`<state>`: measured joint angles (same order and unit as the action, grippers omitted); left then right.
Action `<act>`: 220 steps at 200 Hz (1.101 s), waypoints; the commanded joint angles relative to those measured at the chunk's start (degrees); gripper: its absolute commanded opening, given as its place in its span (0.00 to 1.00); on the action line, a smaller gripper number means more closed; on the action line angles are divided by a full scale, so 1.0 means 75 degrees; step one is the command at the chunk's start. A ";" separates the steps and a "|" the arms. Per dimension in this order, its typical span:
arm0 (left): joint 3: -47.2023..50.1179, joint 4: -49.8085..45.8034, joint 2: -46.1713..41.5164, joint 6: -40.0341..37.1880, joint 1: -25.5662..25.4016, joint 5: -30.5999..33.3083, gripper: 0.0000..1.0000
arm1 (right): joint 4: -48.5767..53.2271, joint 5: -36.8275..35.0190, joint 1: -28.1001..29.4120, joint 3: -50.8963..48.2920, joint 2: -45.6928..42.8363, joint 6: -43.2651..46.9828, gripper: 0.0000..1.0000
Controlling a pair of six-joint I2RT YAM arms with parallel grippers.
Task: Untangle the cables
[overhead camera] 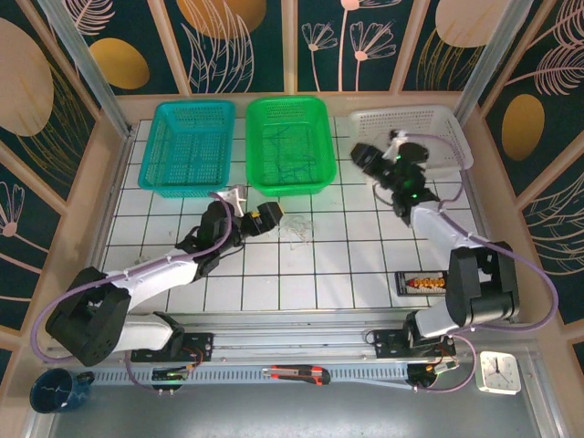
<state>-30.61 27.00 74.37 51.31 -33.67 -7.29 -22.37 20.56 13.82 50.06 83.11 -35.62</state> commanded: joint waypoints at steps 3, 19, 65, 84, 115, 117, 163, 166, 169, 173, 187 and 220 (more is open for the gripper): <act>0.0318 0.0469 -0.0175 0.0753 0.0486 -0.0466 0.99 | 0.0607 -0.0709 0.1140 -0.0415 -0.0262 0.0964 0.48; 0.0487 0.0410 -0.0288 0.0991 0.0749 -0.0629 0.99 | 0.1061 -0.1213 0.1889 -0.0305 -0.0098 0.1646 0.48; 0.0653 -0.0120 -0.0647 0.1039 0.1094 -0.0522 0.99 | 0.3224 -0.2250 0.3294 0.1451 0.1554 0.3501 0.48; 0.0678 -0.0131 -0.0630 0.1072 0.1152 -0.0694 0.99 | 0.3383 -0.2439 0.3497 0.1610 0.1865 0.3491 0.48; 0.0694 -0.0159 -0.0532 0.1043 0.1161 -0.0982 0.99 | 0.3101 -0.2266 0.3645 0.1293 0.1794 0.3272 0.48; 0.0694 -0.0168 -0.0530 0.1030 0.1161 -0.0984 0.99 | 0.3094 -0.2241 0.3651 0.1288 0.1791 0.3281 0.48; 0.0727 -0.0349 -0.0596 0.1059 0.1174 -0.0786 0.99 | 0.3685 -0.2372 0.4222 0.2131 0.2552 0.4021 0.47; 0.0729 -0.0386 -0.0618 0.1101 0.1172 -0.0723 0.99 | 0.3714 -0.2418 0.4251 0.2191 0.2629 0.4060 0.47; 0.0740 -0.0436 -0.0647 0.1149 0.1179 -0.0648 0.99 | 0.3752 -0.2453 0.4290 0.2252 0.2703 0.4102 0.47; 0.0763 -0.0521 -0.0687 0.1253 0.1174 -0.0510 0.99 | 0.3800 -0.2506 0.4324 0.2347 0.2794 0.4144 0.47; 0.0992 -0.0475 -0.0921 0.1636 0.1173 -0.0091 0.99 | 0.3919 -0.2641 0.4414 0.2621 0.3138 0.4283 0.46; 0.1326 -0.0329 -0.1318 0.2060 0.1186 0.0276 0.99 | 0.3995 -0.2999 0.4484 0.2924 0.3682 0.4468 0.45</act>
<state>-21.89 24.93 66.48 62.67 -25.10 -8.47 5.13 2.09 47.35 69.65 108.38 -4.78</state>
